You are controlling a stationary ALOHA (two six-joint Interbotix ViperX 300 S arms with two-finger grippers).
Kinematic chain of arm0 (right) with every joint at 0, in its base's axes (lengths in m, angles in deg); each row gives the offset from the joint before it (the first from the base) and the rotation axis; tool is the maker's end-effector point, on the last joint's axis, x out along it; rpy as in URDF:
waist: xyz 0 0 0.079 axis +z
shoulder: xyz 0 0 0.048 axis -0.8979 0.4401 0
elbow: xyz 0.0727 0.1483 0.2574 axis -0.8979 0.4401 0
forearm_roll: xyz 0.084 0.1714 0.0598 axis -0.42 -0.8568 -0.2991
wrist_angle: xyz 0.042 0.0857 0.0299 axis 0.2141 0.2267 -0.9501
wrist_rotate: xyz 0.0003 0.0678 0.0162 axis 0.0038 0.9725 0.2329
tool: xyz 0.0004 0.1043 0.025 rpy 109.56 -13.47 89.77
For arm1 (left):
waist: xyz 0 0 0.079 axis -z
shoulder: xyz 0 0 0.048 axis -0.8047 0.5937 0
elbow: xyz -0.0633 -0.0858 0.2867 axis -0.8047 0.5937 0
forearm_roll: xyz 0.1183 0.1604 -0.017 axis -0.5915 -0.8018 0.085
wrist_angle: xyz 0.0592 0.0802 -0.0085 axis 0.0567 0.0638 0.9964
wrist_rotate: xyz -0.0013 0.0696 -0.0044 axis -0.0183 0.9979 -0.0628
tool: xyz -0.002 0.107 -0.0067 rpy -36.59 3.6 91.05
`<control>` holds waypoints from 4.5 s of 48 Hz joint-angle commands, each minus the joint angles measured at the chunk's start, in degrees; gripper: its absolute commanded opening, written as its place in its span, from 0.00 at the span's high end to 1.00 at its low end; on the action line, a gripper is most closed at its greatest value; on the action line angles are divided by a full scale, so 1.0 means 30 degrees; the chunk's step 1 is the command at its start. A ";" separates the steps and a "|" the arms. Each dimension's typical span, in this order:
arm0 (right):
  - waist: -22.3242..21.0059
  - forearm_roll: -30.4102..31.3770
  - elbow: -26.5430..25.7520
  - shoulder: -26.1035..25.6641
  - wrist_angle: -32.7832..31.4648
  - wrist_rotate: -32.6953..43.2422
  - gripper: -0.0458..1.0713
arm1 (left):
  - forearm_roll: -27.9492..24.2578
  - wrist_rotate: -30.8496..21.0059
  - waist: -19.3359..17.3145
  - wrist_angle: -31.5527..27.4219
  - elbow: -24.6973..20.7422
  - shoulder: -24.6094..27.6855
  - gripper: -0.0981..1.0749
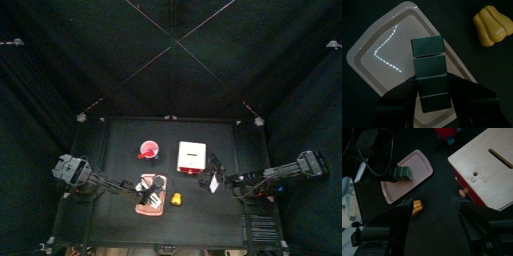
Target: Place sushi roll right of squash
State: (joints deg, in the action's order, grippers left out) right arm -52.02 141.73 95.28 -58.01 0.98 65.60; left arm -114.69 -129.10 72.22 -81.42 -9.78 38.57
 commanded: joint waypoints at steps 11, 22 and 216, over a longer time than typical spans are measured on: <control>0.0381 0.0176 -0.0117 -0.1348 0.0000 -0.0293 0.12 | -0.1143 -0.0117 0.0088 0.0586 -0.1230 -0.0762 0.34; 0.0352 0.0850 0.0674 -0.2871 -0.0293 -0.0234 0.12 | -0.1230 -0.0645 -0.0029 0.2168 -0.2695 -0.0439 0.34; 0.0176 0.0615 0.1465 -0.3457 -0.0439 -0.0205 0.12 | -0.8027 -0.4658 -0.3779 2.0010 0.0381 -0.0410 0.10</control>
State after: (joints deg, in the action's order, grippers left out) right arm -51.41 143.84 100.11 -68.47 -0.51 64.89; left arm -137.28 -145.54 61.23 -22.00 -9.08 39.27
